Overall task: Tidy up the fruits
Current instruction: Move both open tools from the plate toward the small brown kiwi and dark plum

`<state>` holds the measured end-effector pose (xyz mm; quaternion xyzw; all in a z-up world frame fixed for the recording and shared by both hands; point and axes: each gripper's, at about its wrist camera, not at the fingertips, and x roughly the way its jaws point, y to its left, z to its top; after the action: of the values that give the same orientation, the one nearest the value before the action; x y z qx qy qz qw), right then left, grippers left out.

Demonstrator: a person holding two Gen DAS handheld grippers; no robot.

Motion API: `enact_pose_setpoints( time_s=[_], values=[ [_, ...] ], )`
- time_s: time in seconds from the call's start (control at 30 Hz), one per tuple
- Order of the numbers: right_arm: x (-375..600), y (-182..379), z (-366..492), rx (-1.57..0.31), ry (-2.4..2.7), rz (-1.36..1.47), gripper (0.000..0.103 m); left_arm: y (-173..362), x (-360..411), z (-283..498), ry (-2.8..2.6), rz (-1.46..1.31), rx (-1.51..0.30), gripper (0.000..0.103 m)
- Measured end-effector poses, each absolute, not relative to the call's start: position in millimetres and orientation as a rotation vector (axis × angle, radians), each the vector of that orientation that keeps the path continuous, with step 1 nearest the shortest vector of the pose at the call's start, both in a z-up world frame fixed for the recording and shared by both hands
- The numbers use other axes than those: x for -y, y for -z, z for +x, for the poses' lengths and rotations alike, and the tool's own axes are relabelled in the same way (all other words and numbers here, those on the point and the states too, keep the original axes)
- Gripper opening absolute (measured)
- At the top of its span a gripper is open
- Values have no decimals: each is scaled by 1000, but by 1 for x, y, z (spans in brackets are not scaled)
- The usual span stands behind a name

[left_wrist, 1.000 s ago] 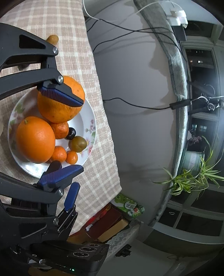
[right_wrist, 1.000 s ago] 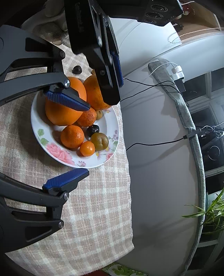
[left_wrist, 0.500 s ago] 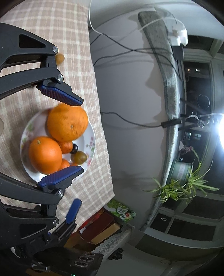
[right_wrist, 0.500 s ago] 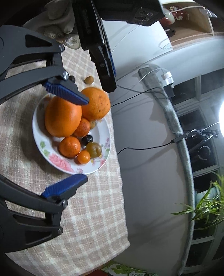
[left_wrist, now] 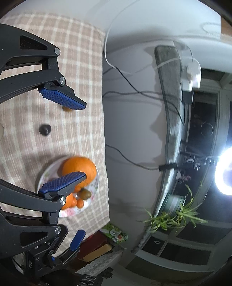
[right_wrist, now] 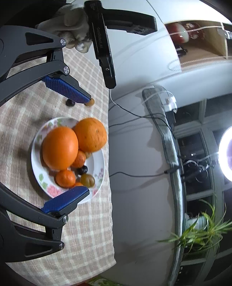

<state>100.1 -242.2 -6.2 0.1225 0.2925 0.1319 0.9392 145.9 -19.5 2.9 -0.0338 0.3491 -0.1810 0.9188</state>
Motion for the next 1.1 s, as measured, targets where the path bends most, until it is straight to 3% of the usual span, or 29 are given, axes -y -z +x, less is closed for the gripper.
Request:
enact_pose_setpoints(
  time_s=[0.47, 0.6, 0.8, 0.97, 1.1],
  values=[
    [174, 7, 93, -633, -410, 124, 96, 20, -29, 148, 307, -102, -737, 71],
    [157, 11, 95, -643, -440, 119, 96, 29, -38, 151, 298, -117, -751, 64],
    [131, 28, 105, -706, -475, 99, 83, 40, -47, 157, 308, -128, -774, 51],
    [114, 46, 121, -779, -480, 86, 66, 47, -49, 164, 331, -133, -789, 45],
    [102, 60, 135, -828, -471, 70, 61, 56, -45, 173, 350, -126, -812, 40]
  ],
)
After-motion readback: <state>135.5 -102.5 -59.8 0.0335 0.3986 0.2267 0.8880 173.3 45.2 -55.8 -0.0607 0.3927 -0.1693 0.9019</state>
